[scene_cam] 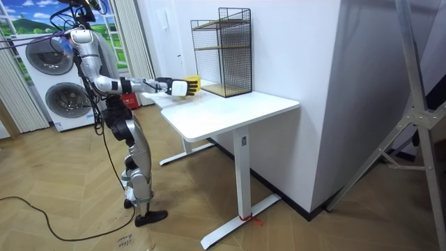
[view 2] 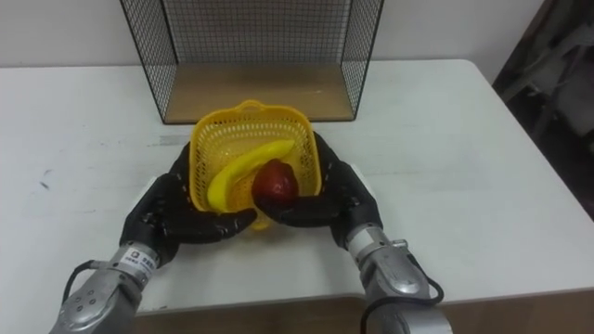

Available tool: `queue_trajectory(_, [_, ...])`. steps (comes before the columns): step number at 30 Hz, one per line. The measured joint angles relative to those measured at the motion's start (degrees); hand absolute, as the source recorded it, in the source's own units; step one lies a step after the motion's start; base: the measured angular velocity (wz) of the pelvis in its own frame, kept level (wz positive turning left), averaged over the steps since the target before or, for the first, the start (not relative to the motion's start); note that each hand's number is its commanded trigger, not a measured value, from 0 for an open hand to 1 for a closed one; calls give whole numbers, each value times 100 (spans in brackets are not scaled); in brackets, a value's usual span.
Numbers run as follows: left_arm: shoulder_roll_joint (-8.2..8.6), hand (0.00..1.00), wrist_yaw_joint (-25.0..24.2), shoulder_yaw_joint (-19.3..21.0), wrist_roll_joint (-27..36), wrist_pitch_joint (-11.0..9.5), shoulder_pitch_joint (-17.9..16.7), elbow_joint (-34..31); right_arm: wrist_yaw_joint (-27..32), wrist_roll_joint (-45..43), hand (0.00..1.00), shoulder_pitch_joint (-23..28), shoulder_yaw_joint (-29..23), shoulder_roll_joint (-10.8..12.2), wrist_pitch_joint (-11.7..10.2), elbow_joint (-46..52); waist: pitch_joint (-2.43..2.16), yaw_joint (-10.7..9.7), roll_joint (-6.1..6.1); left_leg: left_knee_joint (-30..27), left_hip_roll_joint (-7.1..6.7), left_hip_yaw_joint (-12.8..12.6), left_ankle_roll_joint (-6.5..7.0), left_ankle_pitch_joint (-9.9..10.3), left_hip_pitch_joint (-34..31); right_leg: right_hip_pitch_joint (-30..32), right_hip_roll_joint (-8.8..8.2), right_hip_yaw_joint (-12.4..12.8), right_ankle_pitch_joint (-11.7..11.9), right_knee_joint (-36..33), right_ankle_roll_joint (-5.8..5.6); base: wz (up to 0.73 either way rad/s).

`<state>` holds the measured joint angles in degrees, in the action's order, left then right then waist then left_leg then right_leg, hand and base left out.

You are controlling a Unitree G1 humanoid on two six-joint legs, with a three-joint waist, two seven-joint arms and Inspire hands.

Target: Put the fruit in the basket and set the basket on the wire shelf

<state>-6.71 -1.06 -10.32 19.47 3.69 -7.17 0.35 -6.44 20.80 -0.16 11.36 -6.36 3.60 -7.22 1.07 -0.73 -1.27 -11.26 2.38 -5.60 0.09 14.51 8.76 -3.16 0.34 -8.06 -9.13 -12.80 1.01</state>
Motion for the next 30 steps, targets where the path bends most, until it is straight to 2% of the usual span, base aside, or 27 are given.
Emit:
queue_trajectory(3, [10,0,94,14,3,0,134,0,56,-106,0,-2,-5,-3,0,142,1,36,2,6,1,8,0,0,39,-37,0,-2,0,12,0,0])
queue_trajectory(13, [60,0,183,57,4,0,192,-1,88,-417,0,-2,-1,6,0,289,-2,93,-11,-25,-3,39,0,0,56,-77,-19,-52,-1,-13,-1,2])
queue_trajectory(15, [119,0,180,59,-130,0,197,-1,88,-511,0,-6,-8,24,-1,330,-6,105,-42,-57,-12,85,0,0,38,-41,-33,-51,-30,-93,1,4])
queue_trajectory(17, [130,0,185,65,-156,-1,198,-2,88,-484,0,-6,-13,31,-1,337,-21,123,-86,-99,-23,83,-2,2,41,20,-48,-35,-94,-226,6,0])
queue_trajectory(19, [131,0,211,68,-158,-1,198,-2,88,-482,0,-5,-8,35,-1,337,-18,129,-119,-268,-10,98,-22,14,-21,22,-56,-56,-124,-316,24,2])
queue_trajectory(22, [137,0,271,103,-157,-8,214,-3,51,-482,0,1,-4,42,-6,344,-24,174,-176,-858,28,81,-100,150,-195,86,-68,-72,-309,-604,92,-2])
queue_trajectory(23, [134,0,273,120,-156,-29,211,-3,8,-482,0,11,-6,41,-6,344,-21,255,-189,-1169,59,62,-137,221,-267,154,-60,-15,-433,-764,135,-20])
queue_trajectory(25, [134,0,272,151,-161,-77,213,-3,-26,-482,0,10,-10,44,-22,344,-19,317,-184,-1698,153,58,-173,338,-425,208,-9,13,-594,-1044,216,-14])
queue_trajectory(26, [141,0,272,168,-170,-124,212,12,-57,-493,0,16,-10,43,-39,335,-3,337,-162,-2033,229,85,-191,379,-532,201,12,28,-670,-1142,271,0])
queue_trajectory(29, [163,0,272,198,-146,-160,211,14,-68,-491,0,17,-10,42,-62,327,26,368,-93,-2726,411,114,-201,345,-842,198,164,52,-768,-1307,411,-3])
queue_trajectory(30, [163,0,273,217,-147,-161,210,14,-68,-486,0,17,-10,41,-62,324,18,368,-75,-2853,438,133,-207,323,-920,196,192,67,-797,-1329,463,-7])
